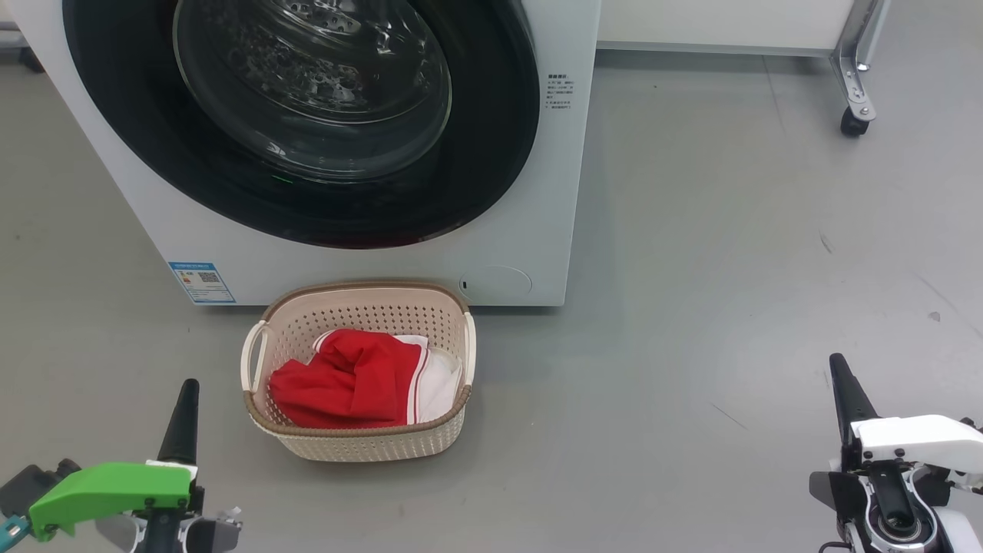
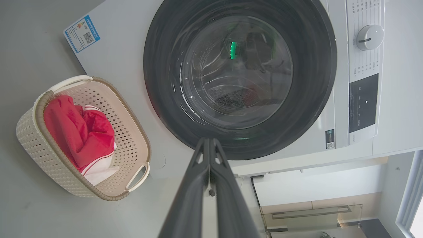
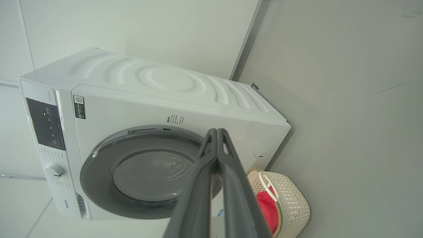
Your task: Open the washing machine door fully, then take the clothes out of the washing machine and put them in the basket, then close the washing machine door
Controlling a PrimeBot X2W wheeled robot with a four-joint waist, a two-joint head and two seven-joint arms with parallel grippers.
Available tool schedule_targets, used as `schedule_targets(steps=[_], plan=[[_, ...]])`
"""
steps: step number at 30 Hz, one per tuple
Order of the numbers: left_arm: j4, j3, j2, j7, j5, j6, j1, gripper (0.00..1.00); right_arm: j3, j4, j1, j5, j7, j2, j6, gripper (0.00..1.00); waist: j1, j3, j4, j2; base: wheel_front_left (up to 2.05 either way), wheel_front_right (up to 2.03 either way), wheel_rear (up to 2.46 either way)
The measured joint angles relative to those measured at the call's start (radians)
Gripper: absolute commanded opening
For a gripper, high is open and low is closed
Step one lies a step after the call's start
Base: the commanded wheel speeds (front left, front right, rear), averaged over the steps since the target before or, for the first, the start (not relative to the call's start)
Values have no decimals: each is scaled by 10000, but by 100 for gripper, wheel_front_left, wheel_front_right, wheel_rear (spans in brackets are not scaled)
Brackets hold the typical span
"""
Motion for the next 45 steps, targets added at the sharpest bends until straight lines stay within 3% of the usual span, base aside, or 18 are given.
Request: schedule_targets(steps=[15, 45], plan=[[-56, 184, 8, 541, -1845, -2, 0, 0, -343, 56, -5, 2056, 500, -29, 226, 0, 0, -168, -29, 0, 0, 0, 0], [-82, 198, 8, 541, -1845, -2, 0, 0, -368, 63, -7, 2113, 500, -31, 257, 0, 0, -166, -30, 0, 0, 0, 0]])
